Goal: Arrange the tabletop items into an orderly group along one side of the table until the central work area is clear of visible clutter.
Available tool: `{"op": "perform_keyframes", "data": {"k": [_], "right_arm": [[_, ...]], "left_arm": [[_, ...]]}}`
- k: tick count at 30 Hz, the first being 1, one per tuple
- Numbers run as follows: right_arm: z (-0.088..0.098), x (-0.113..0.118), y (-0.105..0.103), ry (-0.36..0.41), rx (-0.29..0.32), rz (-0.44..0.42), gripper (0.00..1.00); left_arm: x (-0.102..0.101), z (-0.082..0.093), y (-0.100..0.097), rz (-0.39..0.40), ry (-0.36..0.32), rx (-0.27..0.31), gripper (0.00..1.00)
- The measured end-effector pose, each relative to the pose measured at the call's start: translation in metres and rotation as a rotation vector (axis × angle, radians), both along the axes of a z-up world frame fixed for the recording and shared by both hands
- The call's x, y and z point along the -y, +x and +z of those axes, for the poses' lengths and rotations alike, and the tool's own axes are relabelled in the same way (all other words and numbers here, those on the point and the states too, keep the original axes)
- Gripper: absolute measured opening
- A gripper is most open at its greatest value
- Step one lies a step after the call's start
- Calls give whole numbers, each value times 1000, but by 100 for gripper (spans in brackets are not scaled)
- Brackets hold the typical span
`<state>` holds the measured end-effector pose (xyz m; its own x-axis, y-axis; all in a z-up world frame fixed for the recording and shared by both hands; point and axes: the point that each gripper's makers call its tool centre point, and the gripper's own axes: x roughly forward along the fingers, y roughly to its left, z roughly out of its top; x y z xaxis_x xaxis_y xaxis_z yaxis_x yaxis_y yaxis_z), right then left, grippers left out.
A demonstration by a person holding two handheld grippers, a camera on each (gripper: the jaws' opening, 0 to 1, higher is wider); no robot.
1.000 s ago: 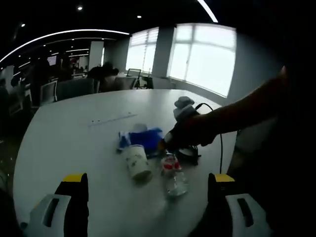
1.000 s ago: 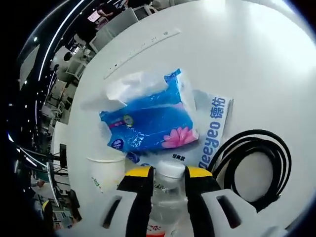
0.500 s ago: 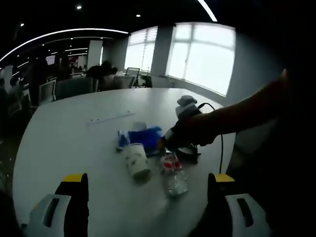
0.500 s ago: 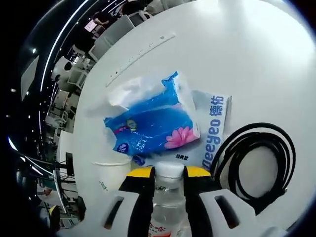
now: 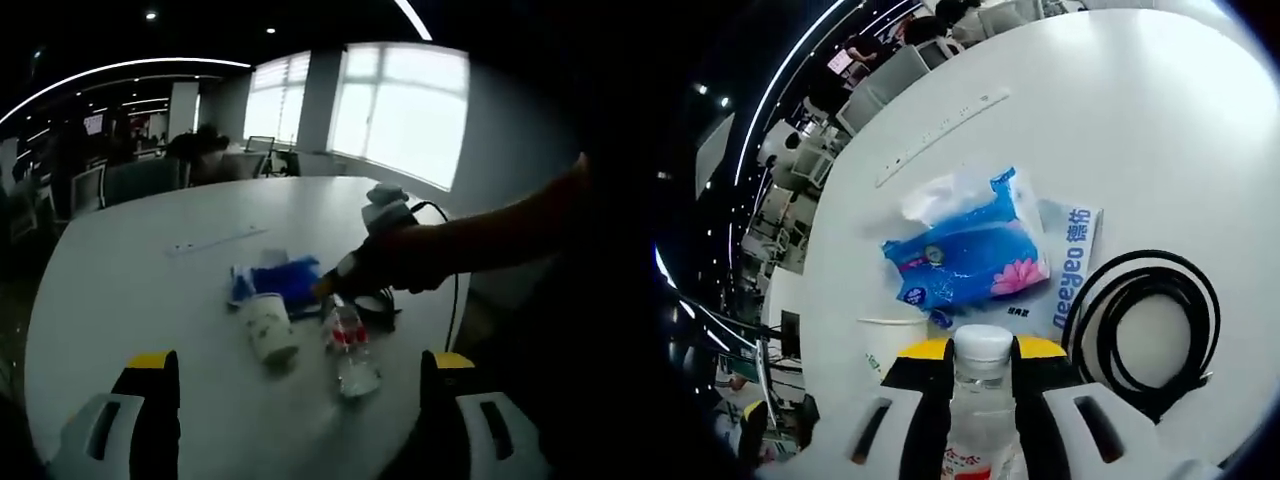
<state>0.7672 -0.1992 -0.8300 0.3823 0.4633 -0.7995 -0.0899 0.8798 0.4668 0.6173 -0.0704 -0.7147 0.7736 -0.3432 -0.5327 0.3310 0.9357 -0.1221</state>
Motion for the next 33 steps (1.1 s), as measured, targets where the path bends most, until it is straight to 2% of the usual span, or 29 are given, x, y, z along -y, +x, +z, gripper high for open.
{"op": "perform_keyframes", "data": {"k": [14, 33], "right_arm": [[36, -3, -18, 38, 116, 56, 16], [72, -16, -49, 56, 290, 251, 16]], "left_arm": [[14, 5, 6, -49, 1, 8, 99], [20, 4, 6, -85, 0, 8, 98]]}}
